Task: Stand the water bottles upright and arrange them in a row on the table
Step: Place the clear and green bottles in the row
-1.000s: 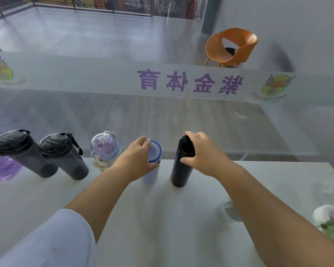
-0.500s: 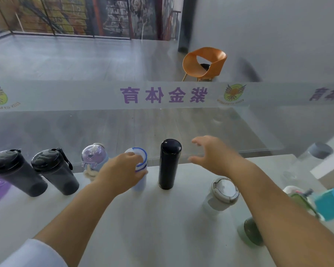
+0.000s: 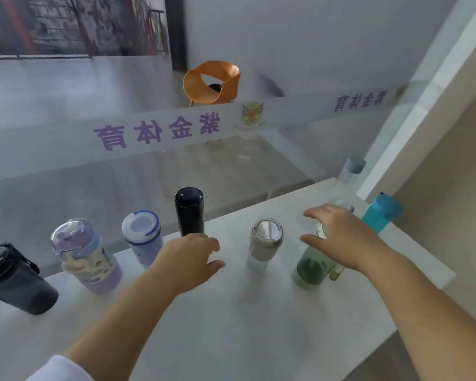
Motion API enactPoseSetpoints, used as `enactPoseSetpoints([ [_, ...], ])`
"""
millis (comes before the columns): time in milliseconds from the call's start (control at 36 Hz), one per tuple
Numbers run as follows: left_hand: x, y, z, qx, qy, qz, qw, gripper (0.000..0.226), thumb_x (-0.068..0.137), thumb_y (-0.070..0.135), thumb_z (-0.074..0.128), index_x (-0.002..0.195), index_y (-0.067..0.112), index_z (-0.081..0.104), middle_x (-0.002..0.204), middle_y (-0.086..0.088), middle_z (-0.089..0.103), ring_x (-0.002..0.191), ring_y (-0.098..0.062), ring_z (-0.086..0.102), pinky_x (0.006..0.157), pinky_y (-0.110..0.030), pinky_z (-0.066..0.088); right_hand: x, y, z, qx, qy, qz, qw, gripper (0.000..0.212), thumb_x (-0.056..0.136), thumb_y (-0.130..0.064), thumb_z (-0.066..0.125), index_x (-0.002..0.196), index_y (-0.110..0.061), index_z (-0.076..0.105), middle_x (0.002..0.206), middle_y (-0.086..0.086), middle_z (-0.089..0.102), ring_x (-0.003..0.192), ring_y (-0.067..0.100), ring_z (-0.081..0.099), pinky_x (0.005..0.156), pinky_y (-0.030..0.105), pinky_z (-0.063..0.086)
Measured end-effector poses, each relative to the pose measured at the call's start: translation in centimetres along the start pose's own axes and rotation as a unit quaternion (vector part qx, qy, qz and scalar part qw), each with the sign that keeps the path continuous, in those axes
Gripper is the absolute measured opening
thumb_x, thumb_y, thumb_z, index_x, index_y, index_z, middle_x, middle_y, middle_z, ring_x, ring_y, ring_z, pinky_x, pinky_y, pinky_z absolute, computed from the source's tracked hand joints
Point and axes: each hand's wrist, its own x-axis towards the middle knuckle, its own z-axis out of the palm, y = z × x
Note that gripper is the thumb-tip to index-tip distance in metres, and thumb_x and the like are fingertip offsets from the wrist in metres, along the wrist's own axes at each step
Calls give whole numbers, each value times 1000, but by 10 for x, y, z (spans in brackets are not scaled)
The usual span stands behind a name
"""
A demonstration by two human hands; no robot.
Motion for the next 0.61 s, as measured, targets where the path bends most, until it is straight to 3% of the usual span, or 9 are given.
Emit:
enactPoseSetpoints([
  [167, 19, 28, 12, -23, -20, 26, 999, 42, 88, 52, 50, 124, 30, 52, 122, 11, 59, 111, -14, 57, 91, -32, 49, -16, 42, 5, 27, 29, 37, 999, 48, 84, -38, 64, 128, -26, 49, 134, -2, 49, 122, 19, 42, 97, 34, 42],
  [278, 40, 47, 20, -26, -22, 29, 999, 47, 87, 52, 52, 129, 31, 47, 126, 10, 55, 114, -15, 55, 91, -33, 49, -11, 68, 7, 35, 12, 41, 998, 59, 82, -41, 65, 135, -28, 42, 138, -1, 41, 127, 21, 34, 102, 37, 39],
  [472, 81, 76, 40, -72, -7, -14, 997, 63, 80, 47, 64, 134, 30, 37, 141, 5, 36, 123, -21, 44, 92, -36, 47, 14, 96, 8, 30, -73, 1, 997, 83, 79, -51, 64, 145, -36, 16, 150, -6, 24, 132, 19, 36, 103, 40, 45],
  [611, 97, 88, 52, -90, -28, -57, 994, 70, 75, 46, 68, 134, 33, 34, 142, 1, 30, 122, -26, 40, 95, -42, 46, 34, 106, 11, 50, -123, -29, 991, 88, 78, -50, 66, 145, -39, 11, 151, -7, 24, 130, 17, 42, 101, 37, 46],
])
